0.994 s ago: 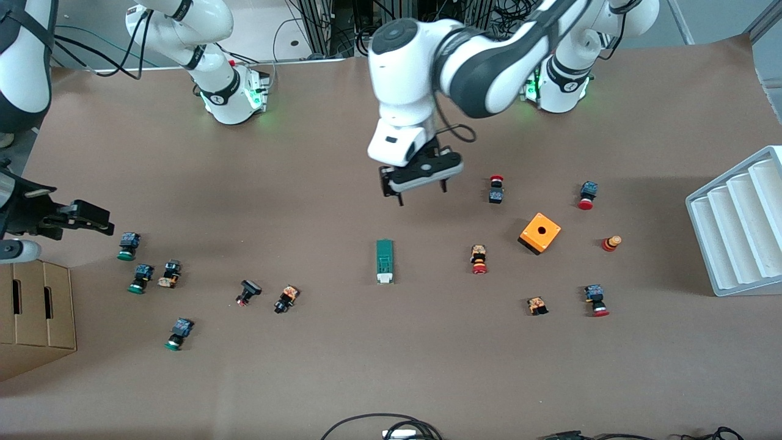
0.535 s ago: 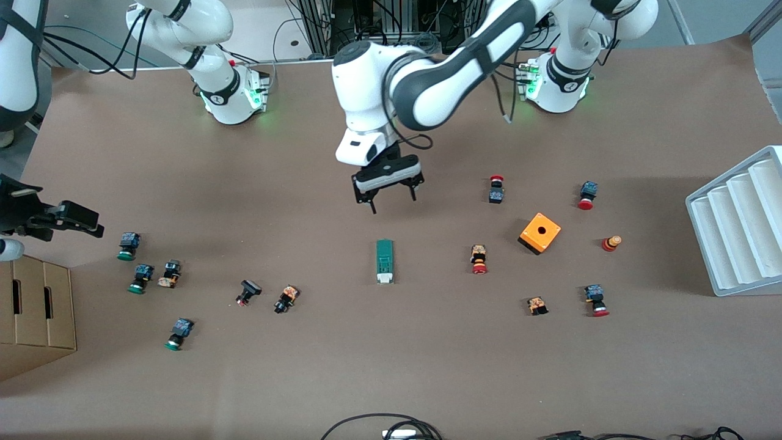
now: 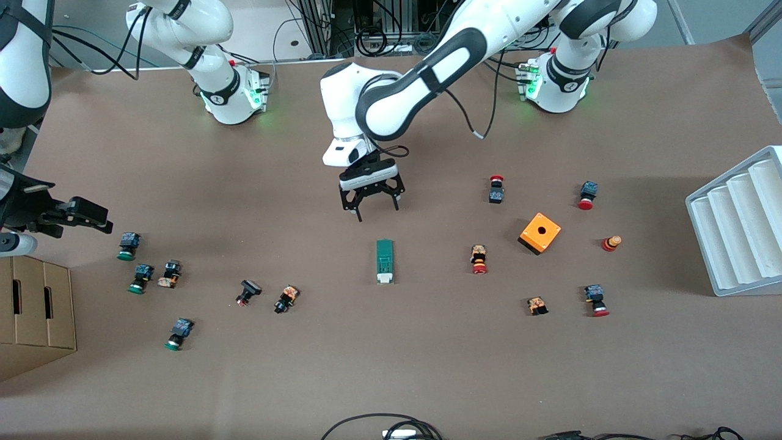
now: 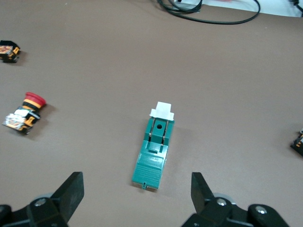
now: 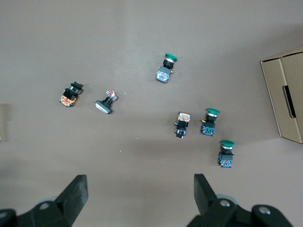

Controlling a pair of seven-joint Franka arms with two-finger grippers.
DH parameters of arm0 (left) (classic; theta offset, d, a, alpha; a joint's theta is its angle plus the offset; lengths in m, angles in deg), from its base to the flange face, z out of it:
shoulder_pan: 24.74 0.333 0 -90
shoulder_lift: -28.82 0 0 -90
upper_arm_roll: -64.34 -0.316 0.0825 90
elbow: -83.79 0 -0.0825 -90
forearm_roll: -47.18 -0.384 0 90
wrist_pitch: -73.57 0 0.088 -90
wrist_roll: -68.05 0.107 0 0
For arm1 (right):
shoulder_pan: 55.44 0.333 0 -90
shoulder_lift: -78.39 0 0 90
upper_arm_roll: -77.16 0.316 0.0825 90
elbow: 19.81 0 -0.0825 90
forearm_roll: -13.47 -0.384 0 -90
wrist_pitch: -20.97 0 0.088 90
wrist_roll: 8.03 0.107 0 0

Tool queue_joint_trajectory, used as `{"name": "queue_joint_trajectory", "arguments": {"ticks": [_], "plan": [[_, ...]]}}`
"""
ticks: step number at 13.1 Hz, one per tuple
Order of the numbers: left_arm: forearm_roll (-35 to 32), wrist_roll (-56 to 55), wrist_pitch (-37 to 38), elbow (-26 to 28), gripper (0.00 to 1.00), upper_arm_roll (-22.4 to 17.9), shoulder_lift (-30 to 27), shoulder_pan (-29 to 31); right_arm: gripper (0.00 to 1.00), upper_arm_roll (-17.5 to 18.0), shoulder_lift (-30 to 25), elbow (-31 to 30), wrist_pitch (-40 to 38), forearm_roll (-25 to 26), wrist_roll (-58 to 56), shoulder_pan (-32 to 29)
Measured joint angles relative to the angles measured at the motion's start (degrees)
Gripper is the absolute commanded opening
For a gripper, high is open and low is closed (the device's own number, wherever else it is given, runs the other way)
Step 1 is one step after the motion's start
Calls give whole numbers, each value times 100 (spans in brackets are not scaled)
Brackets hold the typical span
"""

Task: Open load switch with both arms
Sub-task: 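Lower the left gripper and grasp the switch's base end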

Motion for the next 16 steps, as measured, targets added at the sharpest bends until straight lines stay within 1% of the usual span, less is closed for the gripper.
{"name": "queue_joint_trajectory", "arguments": {"ticks": [3,6,9,12,14,16], "plan": [[-950,-616,0,92,98,-1,372,-103,100,0,1,-28,-5,0,0,0],[-1919,-1232,0,386,98,-4,596,-126,100,1,1,-30,-5,0,0,0],[-2874,-1827,0,457,98,-30,895,-125,100,0,6,-32,-7,0,-1,0],[-3544,-2057,7,460,96,-233,1184,-124,100,2,15,-37,-12,0,-1,0],[-3761,-2247,5,458,93,-327,1306,-119,100,15,46,-71,-32,-1,-2,13],[-3852,-2438,5,409,91,-326,1406,-130,100,26,85,-106,-62,-1,-2,57]]}}
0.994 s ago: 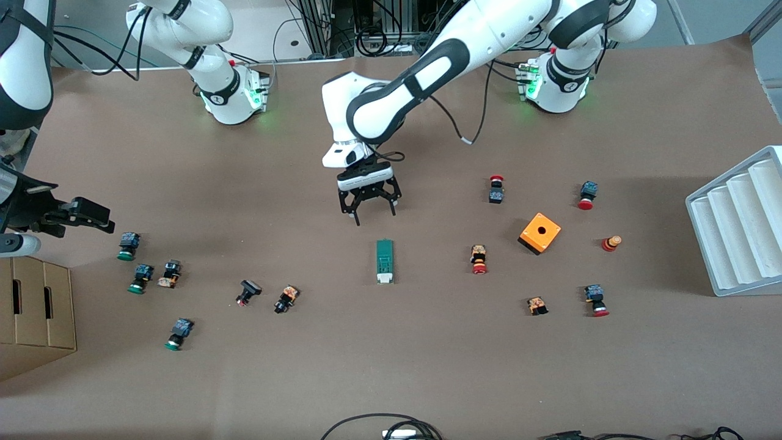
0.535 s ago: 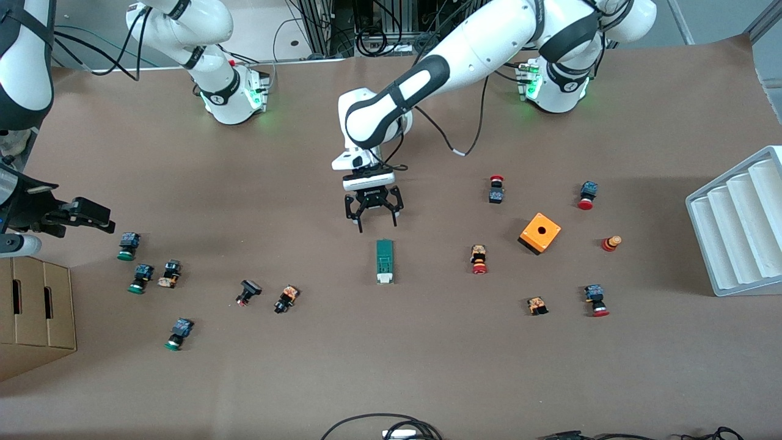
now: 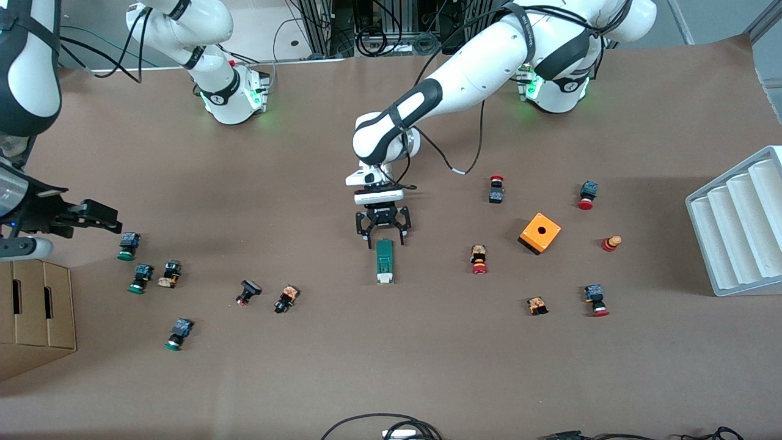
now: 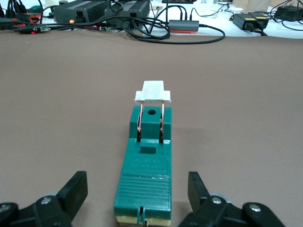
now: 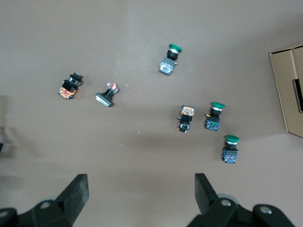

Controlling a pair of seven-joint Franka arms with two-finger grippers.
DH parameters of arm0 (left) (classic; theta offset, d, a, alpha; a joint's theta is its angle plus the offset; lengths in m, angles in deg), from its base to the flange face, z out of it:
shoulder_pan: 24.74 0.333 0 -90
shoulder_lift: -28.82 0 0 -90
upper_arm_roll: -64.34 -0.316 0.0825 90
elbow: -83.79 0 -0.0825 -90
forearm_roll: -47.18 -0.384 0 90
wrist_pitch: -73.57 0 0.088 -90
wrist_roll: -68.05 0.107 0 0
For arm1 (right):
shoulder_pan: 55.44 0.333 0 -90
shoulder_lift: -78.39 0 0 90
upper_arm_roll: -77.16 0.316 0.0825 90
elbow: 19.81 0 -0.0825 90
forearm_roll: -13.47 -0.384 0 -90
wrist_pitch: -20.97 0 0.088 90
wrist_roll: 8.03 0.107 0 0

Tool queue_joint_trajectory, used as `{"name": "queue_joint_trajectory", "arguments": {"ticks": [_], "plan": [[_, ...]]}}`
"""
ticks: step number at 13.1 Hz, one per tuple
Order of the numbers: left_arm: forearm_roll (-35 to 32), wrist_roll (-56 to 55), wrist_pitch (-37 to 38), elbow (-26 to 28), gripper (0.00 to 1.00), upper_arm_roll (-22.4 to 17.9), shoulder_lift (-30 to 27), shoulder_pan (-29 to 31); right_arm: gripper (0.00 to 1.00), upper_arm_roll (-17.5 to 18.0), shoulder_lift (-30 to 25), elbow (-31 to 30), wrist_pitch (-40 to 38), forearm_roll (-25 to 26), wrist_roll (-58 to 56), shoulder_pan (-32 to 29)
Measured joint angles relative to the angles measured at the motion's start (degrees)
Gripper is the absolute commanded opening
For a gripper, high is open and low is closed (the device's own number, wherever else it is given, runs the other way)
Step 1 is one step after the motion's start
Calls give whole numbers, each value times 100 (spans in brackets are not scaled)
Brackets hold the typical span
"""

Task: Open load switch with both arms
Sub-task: 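Lower the left gripper and grasp the switch's base end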

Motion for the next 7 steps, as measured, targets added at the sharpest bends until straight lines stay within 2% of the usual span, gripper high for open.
{"name": "queue_joint_trajectory", "arguments": {"ticks": [2,7], "plan": [[-11,-39,0,-70,83,4,54,-8,100,7,9,-11,-20,-2,-6,23],[-11,-246,30,-100,74,7,102,-116,100,16,153,-32,-36,-2,-28,407]]}}
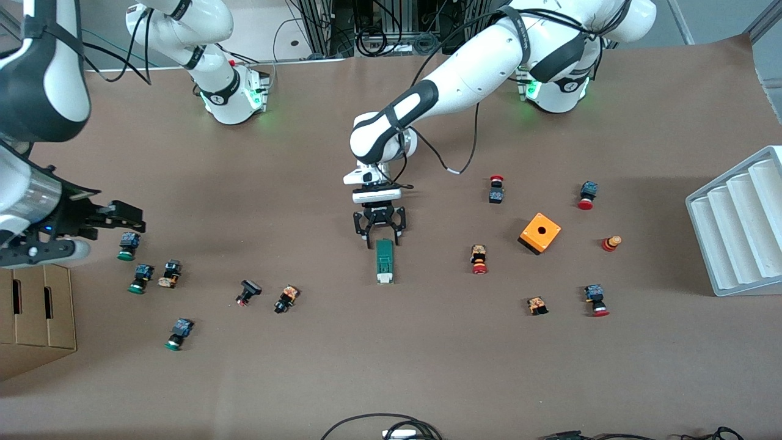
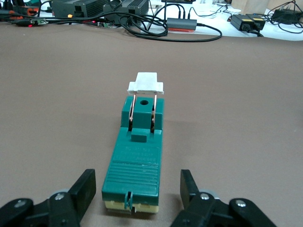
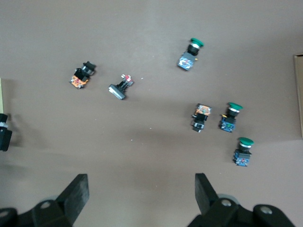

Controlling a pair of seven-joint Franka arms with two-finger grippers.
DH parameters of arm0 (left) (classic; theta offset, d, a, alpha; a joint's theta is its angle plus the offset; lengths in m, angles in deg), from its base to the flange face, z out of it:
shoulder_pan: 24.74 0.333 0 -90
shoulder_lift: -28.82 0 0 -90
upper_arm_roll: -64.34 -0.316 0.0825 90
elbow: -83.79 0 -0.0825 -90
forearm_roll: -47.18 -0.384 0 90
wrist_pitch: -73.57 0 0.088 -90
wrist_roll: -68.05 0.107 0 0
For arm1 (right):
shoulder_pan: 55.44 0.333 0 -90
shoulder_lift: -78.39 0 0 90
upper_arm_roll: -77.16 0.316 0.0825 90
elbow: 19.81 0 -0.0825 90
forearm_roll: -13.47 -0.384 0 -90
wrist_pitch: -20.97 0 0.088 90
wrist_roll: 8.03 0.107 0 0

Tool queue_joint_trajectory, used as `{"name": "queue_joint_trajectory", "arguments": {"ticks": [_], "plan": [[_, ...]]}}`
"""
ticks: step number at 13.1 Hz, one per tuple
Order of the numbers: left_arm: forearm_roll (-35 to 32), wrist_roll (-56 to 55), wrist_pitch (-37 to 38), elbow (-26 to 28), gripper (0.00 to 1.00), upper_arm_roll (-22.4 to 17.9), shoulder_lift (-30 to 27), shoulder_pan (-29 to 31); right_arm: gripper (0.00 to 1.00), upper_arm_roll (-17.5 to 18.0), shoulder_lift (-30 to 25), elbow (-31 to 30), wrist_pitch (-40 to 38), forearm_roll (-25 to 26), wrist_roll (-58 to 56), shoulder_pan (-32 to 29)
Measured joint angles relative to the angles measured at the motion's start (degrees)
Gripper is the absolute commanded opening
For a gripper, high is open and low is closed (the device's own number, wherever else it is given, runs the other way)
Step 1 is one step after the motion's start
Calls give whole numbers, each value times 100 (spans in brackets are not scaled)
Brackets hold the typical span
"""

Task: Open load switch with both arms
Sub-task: 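Lower the left gripper and grasp the switch's base end, then swing the right gripper toward the switch held by the left gripper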

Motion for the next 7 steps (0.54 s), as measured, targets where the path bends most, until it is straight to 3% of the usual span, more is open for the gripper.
{"name": "queue_joint_trajectory", "arguments": {"ticks": [1,7], "plan": [[0,-68,1,-1,69,0,2,-22,100,0,50,0,1,0,0,83],[1,-142,117,4,65,0,37,-79,100,12,389,-4,50,-1,0,577]]}}
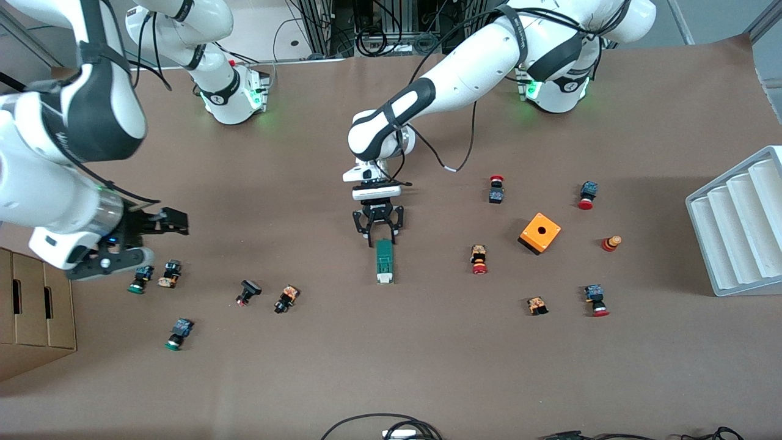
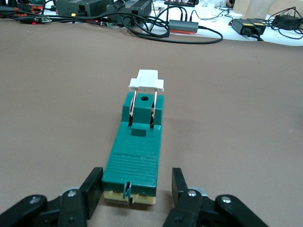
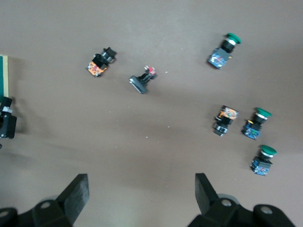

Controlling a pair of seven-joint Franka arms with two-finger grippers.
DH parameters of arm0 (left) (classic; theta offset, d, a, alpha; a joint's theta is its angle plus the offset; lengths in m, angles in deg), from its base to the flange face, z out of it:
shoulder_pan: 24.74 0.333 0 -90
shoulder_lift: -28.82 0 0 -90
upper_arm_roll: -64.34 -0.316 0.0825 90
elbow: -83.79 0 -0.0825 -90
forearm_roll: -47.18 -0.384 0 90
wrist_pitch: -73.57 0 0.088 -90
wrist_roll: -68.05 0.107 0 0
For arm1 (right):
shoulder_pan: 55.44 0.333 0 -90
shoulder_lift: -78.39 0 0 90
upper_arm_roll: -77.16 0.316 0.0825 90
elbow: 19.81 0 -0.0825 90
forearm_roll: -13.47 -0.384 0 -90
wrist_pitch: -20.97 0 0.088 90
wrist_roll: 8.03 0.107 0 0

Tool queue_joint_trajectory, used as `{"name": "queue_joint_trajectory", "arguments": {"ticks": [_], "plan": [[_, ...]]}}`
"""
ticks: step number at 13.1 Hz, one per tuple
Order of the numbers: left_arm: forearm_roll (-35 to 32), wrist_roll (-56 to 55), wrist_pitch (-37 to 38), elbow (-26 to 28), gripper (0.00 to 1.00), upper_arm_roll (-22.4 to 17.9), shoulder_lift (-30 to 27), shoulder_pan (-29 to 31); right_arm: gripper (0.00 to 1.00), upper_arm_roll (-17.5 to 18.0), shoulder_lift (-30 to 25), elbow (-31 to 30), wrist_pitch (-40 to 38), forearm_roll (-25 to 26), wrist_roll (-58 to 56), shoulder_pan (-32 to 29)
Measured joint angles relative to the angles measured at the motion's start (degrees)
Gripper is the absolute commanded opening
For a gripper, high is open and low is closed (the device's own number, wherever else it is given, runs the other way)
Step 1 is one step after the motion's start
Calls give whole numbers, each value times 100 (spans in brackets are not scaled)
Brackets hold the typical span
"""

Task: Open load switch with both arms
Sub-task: 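Swing the right gripper toward the switch held by the left gripper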

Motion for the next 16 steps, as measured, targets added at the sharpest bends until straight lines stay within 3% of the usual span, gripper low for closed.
{"name": "queue_joint_trajectory", "arguments": {"ticks": [6,12,14,16], "plan": [[-101,-6,192,-29,64,-1,119,-65,100,10,368,-2,378,-446,7,460],[-185,-40,415,-30,64,-2,187,-158,100,12,264,224,301,-415,-871,605],[-185,-78,470,-31,57,-3,198,-191,100,20,307,244,415,-415,-955,816],[-186,-93,480,-31,57,-3,199,-193,100,23,450,245,630,-414,-916,1023]]}}
